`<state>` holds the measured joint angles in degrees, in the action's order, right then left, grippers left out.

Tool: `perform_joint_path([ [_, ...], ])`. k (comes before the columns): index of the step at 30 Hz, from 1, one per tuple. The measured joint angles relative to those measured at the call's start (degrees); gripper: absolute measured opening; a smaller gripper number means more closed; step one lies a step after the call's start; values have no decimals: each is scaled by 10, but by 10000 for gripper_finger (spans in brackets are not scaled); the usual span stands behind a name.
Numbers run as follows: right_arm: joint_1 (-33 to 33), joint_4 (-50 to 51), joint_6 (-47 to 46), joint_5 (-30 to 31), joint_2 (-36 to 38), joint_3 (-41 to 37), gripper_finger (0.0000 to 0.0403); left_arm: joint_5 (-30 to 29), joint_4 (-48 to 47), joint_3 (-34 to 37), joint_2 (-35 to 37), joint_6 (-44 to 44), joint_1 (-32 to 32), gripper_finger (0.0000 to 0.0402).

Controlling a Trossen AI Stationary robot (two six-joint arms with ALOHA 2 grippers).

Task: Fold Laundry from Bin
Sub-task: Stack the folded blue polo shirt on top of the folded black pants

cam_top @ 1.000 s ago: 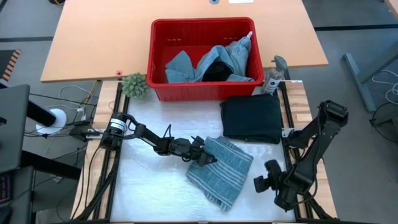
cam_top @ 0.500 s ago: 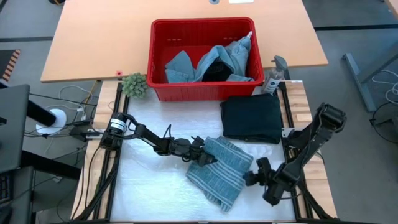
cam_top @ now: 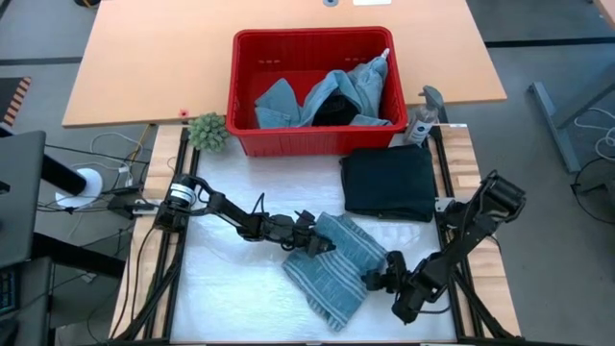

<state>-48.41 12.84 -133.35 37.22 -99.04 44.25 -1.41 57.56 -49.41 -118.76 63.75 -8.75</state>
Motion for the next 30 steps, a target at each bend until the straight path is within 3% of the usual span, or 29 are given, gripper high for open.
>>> perform_joint_path([
  [5,37,6,-4,-8,-1,0,229,-6,-4,0,0,-3,0,226],
  [7,47,11,-3,-14,-3,0,188,-6,-5,0,0,-3,0,226],
  [12,59,15,37,20,-6,-1,42,-8,-6,0,1,-4,0,226],
  [18,64,13,61,35,8,-2,36,-2,-6,0,1,0,0,226],
  [21,67,20,89,73,39,8,36,12,0,0,1,12,1,226],
  [25,97,23,174,111,100,21,36,21,18,0,0,34,2,226],
  [30,165,22,326,106,183,30,36,26,77,1,-1,88,9,226],
])
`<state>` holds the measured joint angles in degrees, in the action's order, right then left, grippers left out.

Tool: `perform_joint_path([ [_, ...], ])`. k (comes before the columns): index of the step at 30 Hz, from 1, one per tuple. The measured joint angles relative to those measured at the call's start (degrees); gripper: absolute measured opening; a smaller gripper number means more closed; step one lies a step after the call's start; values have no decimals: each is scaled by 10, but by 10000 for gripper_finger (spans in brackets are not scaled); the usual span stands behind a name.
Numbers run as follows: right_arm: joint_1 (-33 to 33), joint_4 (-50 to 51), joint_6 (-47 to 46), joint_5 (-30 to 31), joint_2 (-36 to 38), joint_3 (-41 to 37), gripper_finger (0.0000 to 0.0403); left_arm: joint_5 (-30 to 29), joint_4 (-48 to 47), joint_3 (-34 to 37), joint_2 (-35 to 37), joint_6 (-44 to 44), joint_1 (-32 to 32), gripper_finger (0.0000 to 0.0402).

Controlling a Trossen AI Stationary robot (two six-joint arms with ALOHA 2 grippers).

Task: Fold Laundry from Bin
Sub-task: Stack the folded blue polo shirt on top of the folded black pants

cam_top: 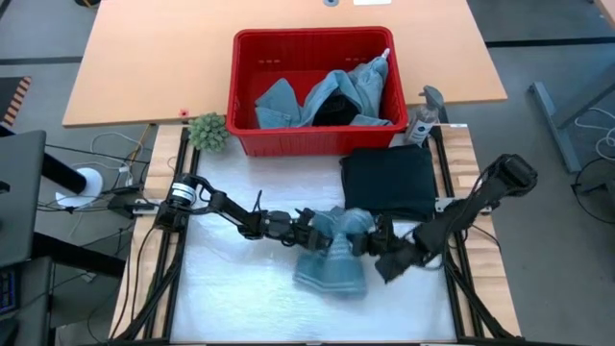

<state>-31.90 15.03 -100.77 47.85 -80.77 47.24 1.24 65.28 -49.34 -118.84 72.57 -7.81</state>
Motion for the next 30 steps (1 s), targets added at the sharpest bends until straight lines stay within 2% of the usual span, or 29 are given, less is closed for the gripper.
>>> perform_joint_path([
  [4,66,6,99,-43,50,0,36,2,22,-11,0,4,20,226],
  [9,144,28,185,-101,101,0,36,62,24,-36,0,24,68,226],
  [17,242,43,293,-132,202,0,36,176,60,-91,2,69,158,226],
  [23,300,44,332,-153,268,1,36,213,43,-163,16,67,198,226],
  [30,360,-75,387,-219,261,1,36,298,-14,-251,16,57,208,226],
])
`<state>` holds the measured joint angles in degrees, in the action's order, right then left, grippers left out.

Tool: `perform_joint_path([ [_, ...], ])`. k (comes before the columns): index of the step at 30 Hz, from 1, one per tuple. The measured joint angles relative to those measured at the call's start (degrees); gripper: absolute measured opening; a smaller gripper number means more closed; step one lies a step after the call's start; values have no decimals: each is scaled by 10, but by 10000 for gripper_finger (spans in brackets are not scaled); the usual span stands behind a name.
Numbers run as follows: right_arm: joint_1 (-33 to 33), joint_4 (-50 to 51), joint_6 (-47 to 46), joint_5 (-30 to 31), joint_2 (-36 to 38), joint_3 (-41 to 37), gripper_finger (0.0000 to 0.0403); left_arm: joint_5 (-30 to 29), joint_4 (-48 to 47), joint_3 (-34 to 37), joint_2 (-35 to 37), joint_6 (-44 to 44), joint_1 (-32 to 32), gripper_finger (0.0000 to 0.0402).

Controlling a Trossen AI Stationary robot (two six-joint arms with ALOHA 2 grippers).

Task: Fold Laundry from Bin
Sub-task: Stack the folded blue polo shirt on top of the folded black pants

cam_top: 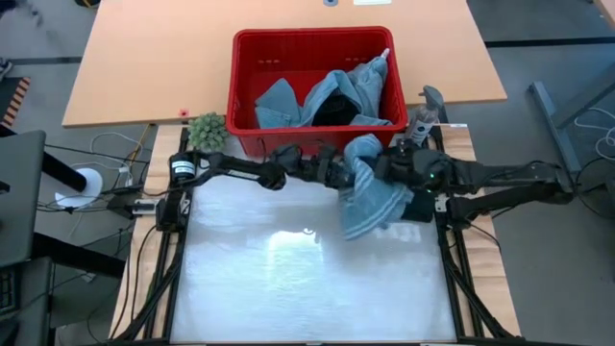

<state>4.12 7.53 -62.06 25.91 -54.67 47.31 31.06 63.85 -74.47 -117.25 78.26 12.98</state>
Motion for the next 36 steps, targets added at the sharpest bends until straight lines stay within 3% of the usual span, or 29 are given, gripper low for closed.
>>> perform_joint_path([
  [5,68,-105,8,-103,-58,4,36,47,-42,-38,1,2,20,226],
  [8,79,-114,12,-123,-98,36,36,67,-34,-45,2,12,31,226],
  [16,85,-42,18,-93,-123,83,36,166,-33,-30,2,74,68,226],
  [23,71,76,4,-65,-88,95,36,372,-15,1,38,168,94,226],
  [31,93,117,-14,-46,-85,95,36,415,-93,70,135,128,192,226],
  [36,105,21,-12,-67,-117,95,36,433,-166,132,180,73,257,226],
])
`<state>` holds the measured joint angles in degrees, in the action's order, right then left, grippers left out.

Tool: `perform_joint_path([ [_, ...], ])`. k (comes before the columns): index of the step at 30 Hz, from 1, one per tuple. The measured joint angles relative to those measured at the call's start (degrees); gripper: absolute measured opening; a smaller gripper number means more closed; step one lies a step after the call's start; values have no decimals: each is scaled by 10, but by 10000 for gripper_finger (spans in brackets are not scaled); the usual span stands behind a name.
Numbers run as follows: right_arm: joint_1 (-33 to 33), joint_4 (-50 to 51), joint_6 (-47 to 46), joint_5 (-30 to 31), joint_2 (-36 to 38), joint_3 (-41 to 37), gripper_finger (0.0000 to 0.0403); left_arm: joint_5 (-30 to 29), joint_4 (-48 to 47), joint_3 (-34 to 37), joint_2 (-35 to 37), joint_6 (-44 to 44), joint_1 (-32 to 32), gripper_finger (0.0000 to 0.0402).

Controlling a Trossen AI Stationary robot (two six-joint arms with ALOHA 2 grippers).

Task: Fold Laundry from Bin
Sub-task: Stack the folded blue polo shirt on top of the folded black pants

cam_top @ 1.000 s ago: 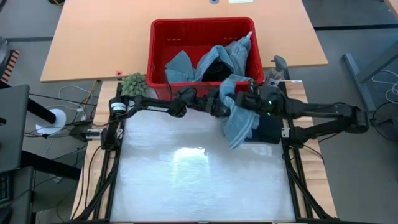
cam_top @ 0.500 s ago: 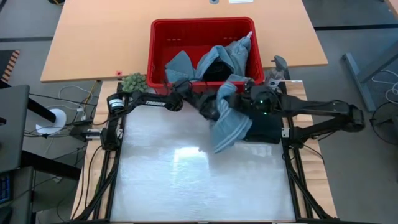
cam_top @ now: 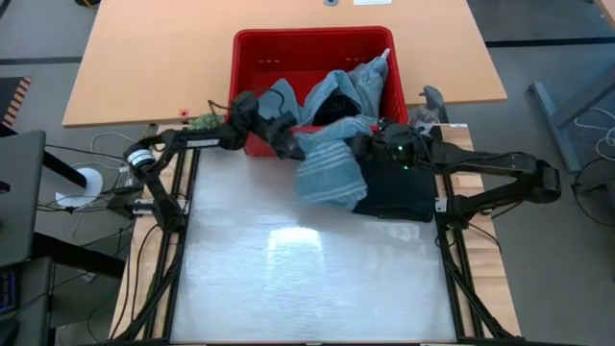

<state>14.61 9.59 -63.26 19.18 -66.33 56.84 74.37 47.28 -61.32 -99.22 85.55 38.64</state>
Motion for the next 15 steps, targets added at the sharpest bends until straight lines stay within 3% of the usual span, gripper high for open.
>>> perform_joint_path([
  [4,26,-110,17,-49,-33,1,36,-33,-13,56,31,-22,34,226],
  [7,41,-99,20,-56,-46,14,36,-40,-8,87,47,-36,45,226],
  [10,45,8,3,-56,-45,21,36,-43,-8,109,61,-46,46,226],
  [15,25,304,-55,-7,-26,19,36,-48,-13,116,72,-70,35,226],
])
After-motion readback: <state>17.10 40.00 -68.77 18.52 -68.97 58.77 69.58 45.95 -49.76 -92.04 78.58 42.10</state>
